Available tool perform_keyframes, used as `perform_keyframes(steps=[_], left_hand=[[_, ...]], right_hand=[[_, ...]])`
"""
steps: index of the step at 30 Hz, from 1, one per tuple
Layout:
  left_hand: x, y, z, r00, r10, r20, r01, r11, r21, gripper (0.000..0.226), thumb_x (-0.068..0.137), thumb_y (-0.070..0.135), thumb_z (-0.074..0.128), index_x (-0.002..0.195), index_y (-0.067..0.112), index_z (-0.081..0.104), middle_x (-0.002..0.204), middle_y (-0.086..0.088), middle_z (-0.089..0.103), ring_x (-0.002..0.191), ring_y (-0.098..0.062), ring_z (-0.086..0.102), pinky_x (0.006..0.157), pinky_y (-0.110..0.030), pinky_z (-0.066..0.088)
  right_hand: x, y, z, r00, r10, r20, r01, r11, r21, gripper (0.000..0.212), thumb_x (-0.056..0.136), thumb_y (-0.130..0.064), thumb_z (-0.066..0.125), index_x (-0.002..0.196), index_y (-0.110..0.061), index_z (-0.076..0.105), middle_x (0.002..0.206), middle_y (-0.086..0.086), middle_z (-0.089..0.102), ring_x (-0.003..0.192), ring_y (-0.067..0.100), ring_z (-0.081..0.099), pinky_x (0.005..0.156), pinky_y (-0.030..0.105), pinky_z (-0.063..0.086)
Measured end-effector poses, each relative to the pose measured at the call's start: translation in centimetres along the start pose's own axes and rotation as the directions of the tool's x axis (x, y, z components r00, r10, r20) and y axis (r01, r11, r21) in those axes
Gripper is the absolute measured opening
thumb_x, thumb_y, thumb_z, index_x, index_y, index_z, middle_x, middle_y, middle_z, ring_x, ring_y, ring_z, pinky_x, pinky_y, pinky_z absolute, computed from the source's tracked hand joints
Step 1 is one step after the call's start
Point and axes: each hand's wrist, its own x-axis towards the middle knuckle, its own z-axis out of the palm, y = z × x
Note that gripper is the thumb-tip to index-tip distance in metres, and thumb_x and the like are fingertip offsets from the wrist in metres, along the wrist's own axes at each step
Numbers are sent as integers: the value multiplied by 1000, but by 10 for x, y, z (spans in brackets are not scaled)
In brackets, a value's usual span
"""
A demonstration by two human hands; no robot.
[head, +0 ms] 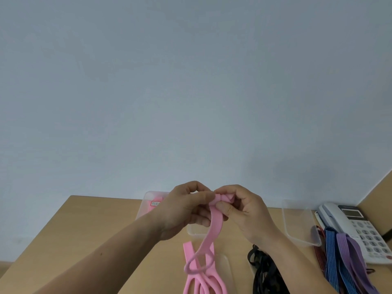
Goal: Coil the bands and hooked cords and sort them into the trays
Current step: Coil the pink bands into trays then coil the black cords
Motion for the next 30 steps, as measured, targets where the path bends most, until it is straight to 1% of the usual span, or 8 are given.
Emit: perform_keyframes(steps=[5, 9, 14, 17, 18, 22, 26, 30], left_hand=[[3, -4, 0, 992, 93, -79, -92, 996, 17, 21, 84, 8, 76, 98, 3, 61, 97, -32, 68, 88, -48, 66, 72, -37, 55], [4, -6, 1, 985, 151, -89, -146, 987, 60, 25, 75, 11, 83, 95, 8, 67, 92, -17, 67, 85, -34, 67, 79, -40, 55], [5, -12, 3, 981, 165, -100, -153, 981, 116, 45, 71, 13, 83, 111, 12, 63, 109, -25, 64, 95, -35, 69, 91, -47, 55], [5, -12, 3, 991, 107, -80, -96, 987, 129, 53, 72, 16, 84, 118, 7, 59, 113, -26, 66, 103, -40, 67, 94, -48, 55], [4, -11, 2, 995, 84, -45, -77, 986, 146, 49, 76, 19, 83, 116, 2, 60, 109, -25, 69, 102, -40, 68, 93, -47, 55], [0, -11, 2, 1000, 11, 19, -15, 977, 213, 40, 90, 23, 72, 107, -10, 58, 100, -19, 75, 88, -28, 69, 73, -32, 53], [-1, -8, 2, 1000, 0, -6, 1, 989, 147, 27, 85, 8, 74, 103, -4, 59, 90, -21, 74, 76, -27, 69, 64, -30, 55], [-2, -4, 4, 1000, -19, -1, 19, 997, 74, 38, 79, 26, 76, 102, 0, 60, 91, -19, 72, 77, -27, 66, 65, -30, 53]], right_hand=[[-2, -1, -2, 995, 99, 12, -99, 988, 121, 26, 79, -18, 72, 104, -12, 67, 79, 6, 67, 67, 24, 63, 62, 30, 53], [0, -5, -2, 989, 148, 19, -149, 980, 133, 27, 81, -33, 70, 97, -12, 71, 74, 16, 69, 59, 24, 61, 55, 28, 49], [1, -6, -5, 985, 172, 5, -171, 974, 149, 29, 77, -36, 75, 91, -11, 73, 75, 24, 68, 57, 23, 58, 53, 29, 47], [-1, -4, -6, 988, 154, -14, -151, 980, 132, 8, 85, -21, 72, 90, -14, 73, 70, 16, 69, 57, 20, 60, 53, 27, 48], [-1, -4, -6, 989, 144, -22, -140, 981, 132, 2, 88, -15, 72, 89, -15, 72, 70, 13, 68, 58, 20, 60, 54, 27, 49], [-1, -5, -8, 992, 117, -55, -111, 988, 106, 13, 85, -5, 74, 92, -16, 70, 71, 5, 66, 58, 19, 59, 56, 27, 49], [-2, -7, -5, 996, 90, -25, -88, 994, 58, 20, 79, -11, 75, 91, -25, 69, 78, -4, 69, 67, 11, 64, 64, 22, 52], [-3, -5, -3, 997, 74, 5, -74, 996, 48, 21, 75, -14, 74, 90, -27, 68, 85, -1, 70, 75, 14, 66, 70, 23, 52]])
